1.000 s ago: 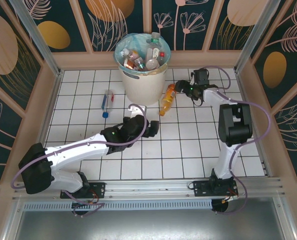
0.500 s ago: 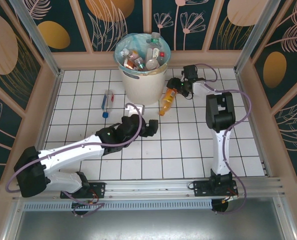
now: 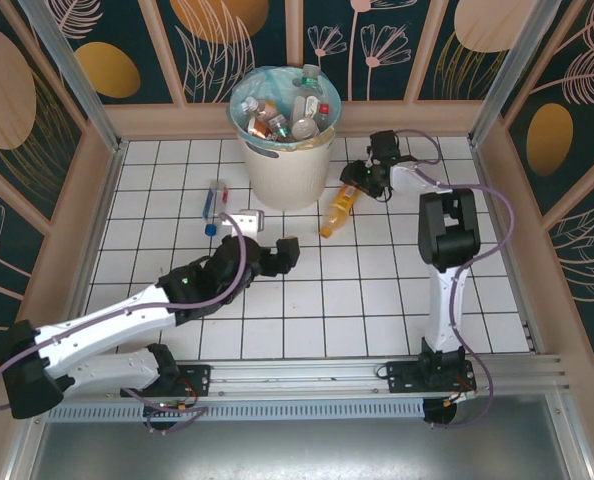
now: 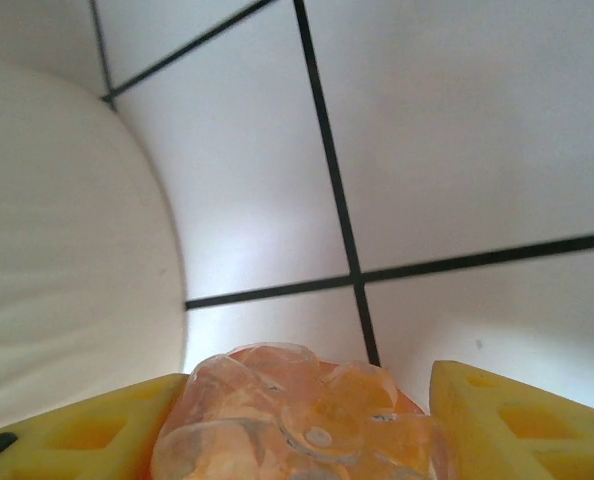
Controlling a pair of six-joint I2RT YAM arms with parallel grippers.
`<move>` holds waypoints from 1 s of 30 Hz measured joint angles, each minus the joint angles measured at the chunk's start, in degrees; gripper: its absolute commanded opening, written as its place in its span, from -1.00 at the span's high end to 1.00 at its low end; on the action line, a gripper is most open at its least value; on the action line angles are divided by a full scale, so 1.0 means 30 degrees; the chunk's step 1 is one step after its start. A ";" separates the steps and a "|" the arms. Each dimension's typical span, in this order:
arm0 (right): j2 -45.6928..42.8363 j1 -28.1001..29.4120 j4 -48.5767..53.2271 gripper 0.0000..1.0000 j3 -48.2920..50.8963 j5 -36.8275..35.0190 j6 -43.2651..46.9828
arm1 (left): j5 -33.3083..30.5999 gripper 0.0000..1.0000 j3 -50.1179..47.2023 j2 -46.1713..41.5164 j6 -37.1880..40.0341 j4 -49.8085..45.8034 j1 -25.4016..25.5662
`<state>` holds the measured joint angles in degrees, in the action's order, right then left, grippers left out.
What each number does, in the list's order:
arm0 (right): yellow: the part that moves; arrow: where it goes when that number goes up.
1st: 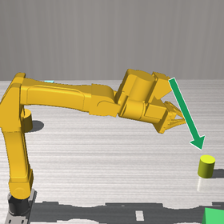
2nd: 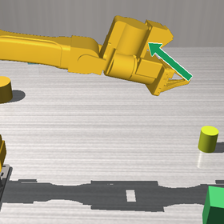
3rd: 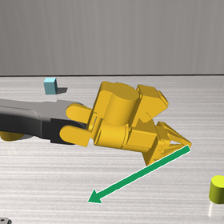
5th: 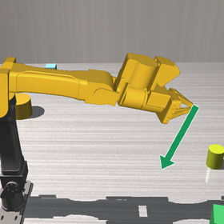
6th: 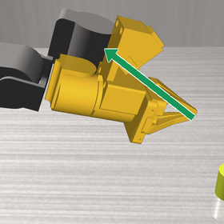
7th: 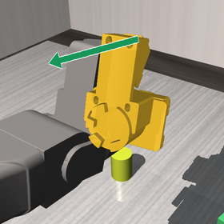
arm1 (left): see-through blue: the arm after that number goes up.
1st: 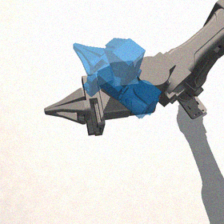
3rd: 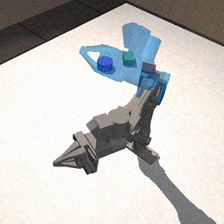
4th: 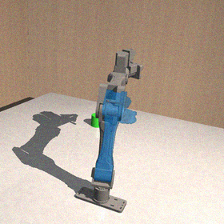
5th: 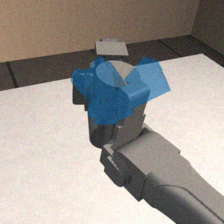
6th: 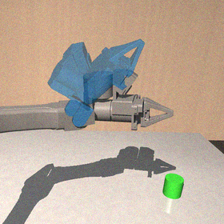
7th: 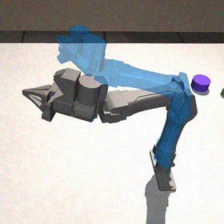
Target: Put the plastic bottles in the bin
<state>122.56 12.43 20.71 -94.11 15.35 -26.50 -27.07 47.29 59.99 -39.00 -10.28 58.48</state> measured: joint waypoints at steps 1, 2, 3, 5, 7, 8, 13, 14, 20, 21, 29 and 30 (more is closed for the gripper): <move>-0.0605 0.0000 0.0095 -0.03 0.0160 -0.0182 0.0015 | -0.0131 -0.95 -0.0124 -0.0415 -0.0080 -0.0138 0.0000; -0.1209 0.0000 0.0160 -0.03 0.0306 -0.0393 0.0022 | -0.0226 -0.95 -0.0248 -0.0852 -0.0168 -0.0299 0.0000; -0.2142 0.0007 0.0277 -0.02 0.0423 -0.0750 0.0080 | -0.0372 -0.95 -0.0379 -0.1384 -0.0262 -0.0539 0.0000; -0.3723 0.0022 0.0510 0.00 0.0444 -0.1450 0.0211 | -0.0714 -0.94 -0.0568 -0.2361 -0.0532 -0.1078 0.0000; -0.5479 0.0117 0.0663 0.02 0.0444 -0.2419 0.0379 | -0.1093 -0.93 -0.0743 -0.3432 -0.0772 -0.1705 0.0000; -0.6557 0.0240 0.0699 0.03 0.0444 -0.3096 0.0590 | -0.1260 -0.93 -0.0838 -0.3956 -0.0918 -0.1996 0.0000; -1.0535 0.2113 0.0423 0.05 -0.0029 -0.6659 0.1989 | -0.2266 -0.92 -0.1275 -0.6754 -0.1566 -0.3526 0.0000; -1.1103 0.2834 0.0095 0.06 -0.0226 -0.7482 0.2492 | -0.2441 -0.92 -0.1304 -0.7184 -0.1690 -0.3847 -0.0007; -1.2305 0.7227 -0.4189 0.05 -0.1275 -1.0965 0.6419 | -0.3031 -0.90 -0.1275 -0.8204 -0.2120 -0.5224 -0.0036; -1.2298 0.7723 -0.5195 0.05 -0.1282 -1.1271 0.7104 | -0.3031 -0.90 -0.1260 -0.8196 -0.2135 -0.5421 -0.0036; -0.8983 0.9442 -1.2444 0.01 -0.2951 -1.2451 1.2291 | -0.3002 -0.90 -0.0597 -0.7563 -0.2171 -0.6251 -0.0036; -0.8065 0.9530 -1.3019 0.01 -0.3555 -1.2626 1.2845 | -0.2980 -0.89 -0.0430 -0.7424 -0.2164 -0.6266 -0.0036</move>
<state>98.37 41.01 -18.35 -104.77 -22.52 12.03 -36.01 46.00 37.71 -45.50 -29.08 58.37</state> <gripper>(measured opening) 0.571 0.950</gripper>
